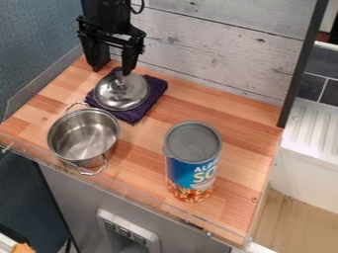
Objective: Moved the can from the bottom edge of the table to the top edge
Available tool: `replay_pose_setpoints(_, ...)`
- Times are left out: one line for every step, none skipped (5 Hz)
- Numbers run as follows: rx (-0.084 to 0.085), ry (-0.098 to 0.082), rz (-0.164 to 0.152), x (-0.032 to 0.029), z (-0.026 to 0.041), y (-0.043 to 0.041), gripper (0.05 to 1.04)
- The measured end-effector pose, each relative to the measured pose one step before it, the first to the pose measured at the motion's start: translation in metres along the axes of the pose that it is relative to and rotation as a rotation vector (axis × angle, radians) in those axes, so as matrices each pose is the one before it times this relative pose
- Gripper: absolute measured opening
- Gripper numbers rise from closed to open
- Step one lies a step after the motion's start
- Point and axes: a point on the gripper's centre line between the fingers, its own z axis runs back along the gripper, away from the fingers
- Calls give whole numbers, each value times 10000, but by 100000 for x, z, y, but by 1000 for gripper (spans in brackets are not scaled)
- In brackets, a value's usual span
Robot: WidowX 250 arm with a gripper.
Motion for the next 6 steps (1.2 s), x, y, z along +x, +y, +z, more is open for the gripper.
replay_pose_setpoints(-80,433,-43,-628,-1518,-369,1001)
replay_pose_setpoints(-27,80,-657,-3556,-328,-1496,1001)
replay_pose_setpoints(280,-739,-633,-3565,1632,-1974,1001)
replay_pose_setpoints(-294,-361,-763,-4048,966,-2419,1001)
replay_pose_setpoints(-238,-56,-905,-1627,-239,-3020,1001)
replay_pose_setpoints(-286,-124,-601,-446,29,-2648,1001)
